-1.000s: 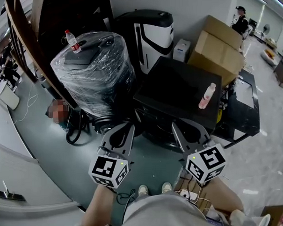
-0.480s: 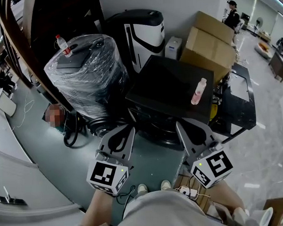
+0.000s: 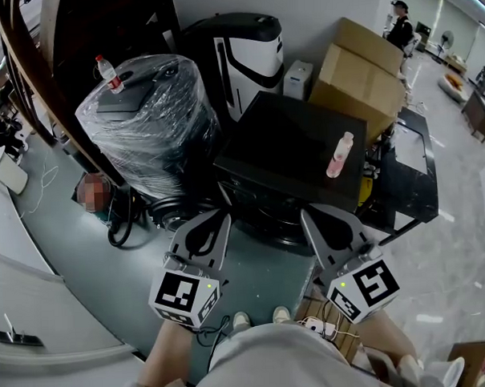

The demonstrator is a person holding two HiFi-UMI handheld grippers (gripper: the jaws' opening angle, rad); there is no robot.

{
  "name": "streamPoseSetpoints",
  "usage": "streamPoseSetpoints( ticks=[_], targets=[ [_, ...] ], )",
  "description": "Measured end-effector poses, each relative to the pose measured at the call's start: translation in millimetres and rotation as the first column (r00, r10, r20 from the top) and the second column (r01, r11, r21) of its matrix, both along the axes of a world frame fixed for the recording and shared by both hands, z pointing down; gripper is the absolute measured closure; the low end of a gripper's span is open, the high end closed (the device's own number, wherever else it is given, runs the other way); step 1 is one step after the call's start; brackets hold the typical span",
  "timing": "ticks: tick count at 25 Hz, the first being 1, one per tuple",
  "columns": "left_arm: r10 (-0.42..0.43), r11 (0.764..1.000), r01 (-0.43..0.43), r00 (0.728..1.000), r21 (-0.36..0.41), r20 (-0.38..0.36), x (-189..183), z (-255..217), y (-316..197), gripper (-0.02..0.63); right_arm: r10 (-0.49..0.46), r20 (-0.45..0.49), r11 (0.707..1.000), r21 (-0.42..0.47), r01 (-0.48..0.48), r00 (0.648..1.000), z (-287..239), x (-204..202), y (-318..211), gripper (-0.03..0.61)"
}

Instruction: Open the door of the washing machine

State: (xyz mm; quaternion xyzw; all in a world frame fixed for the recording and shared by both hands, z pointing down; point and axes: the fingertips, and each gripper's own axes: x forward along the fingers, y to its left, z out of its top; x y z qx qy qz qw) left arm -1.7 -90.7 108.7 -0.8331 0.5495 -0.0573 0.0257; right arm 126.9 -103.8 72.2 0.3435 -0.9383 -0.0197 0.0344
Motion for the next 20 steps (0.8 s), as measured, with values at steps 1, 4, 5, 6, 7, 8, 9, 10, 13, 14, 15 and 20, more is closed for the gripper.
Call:
streamPoseSetpoints(
  ticks=[1,4,5,6,7,8,9,10,13,14,15,20],
  targets=[
    [-0.001,1.0,0.001,1.0,0.001,0.0,0.5,0.0,0.4,0.583,-0.002,0.0,1.0,0.001,0.002,1.0,-0.1,0.5,0.4,0.551],
    [-0.008,1.0,0.008,1.0,0.008,0.003,0.5,-1.8,0.3,0.583,-0.002,0.004,1.0,0.001,0.002,1.0,-0.8,2.2,-0.2,0.551],
    [-0.01,1.0,0.01,1.0,0.009,0.003,0.5,-2.6,0.1,0.583,-0.002,0.004,1.0,0.0,0.002,1.0,-1.0,2.8,-0.7,0.551],
    [-0.011,1.0,0.011,1.0,0.009,0.002,0.9,-3.2,-0.1,0.583,-0.002,0.004,1.0,-0.002,0.002,1.0,-0.9,3.5,-1.3,0.551],
    [-0.01,1.0,0.01,1.0,0.007,0.002,1.5,-3.5,-0.4,0.583,-0.002,0.004,1.0,-0.005,0.002,1.0,-0.6,4.4,-2.2,0.551],
    [-0.01,1.0,0.01,1.0,0.005,0.002,2.3,-3.4,-0.7,0.583,-0.002,0.005,1.0,-0.007,0.003,1.0,-0.3,5.4,-3.0,0.551],
    [-0.01,1.0,0.01,1.0,0.004,0.003,2.8,-3.2,-1.1,0.583,-0.003,0.008,1.0,-0.008,0.003,1.0,-0.1,6.4,-3.8,0.551],
    [-0.011,1.0,0.011,1.0,0.003,0.003,3.0,-3.0,-1.4,0.583,-0.005,0.011,1.0,-0.009,0.005,1.0,-0.1,7.1,-4.5,0.551],
    [-0.015,1.0,0.015,1.0,0.003,0.005,2.9,-2.5,-1.7,0.583,-0.005,0.015,1.0,-0.006,0.005,1.0,-0.3,8.6,-6.0,0.551],
    [-0.016,1.0,0.016,1.0,0.003,0.005,3.1,-2.4,-1.6,0.583,-0.005,0.016,1.0,-0.006,0.005,1.0,-0.4,9.2,-6.5,0.551],
    [-0.017,1.0,0.017,1.0,0.003,0.006,3.6,-2.6,-1.6,0.583,-0.005,0.017,1.0,-0.006,0.005,1.0,-0.6,9.8,-6.8,0.551],
    [-0.021,1.0,0.021,1.0,0.0,0.013,4.5,-4.0,-0.4,0.583,-0.008,0.019,1.0,-0.01,0.008,1.0,-1.3,11.1,-5.8,0.551]
  ],
)
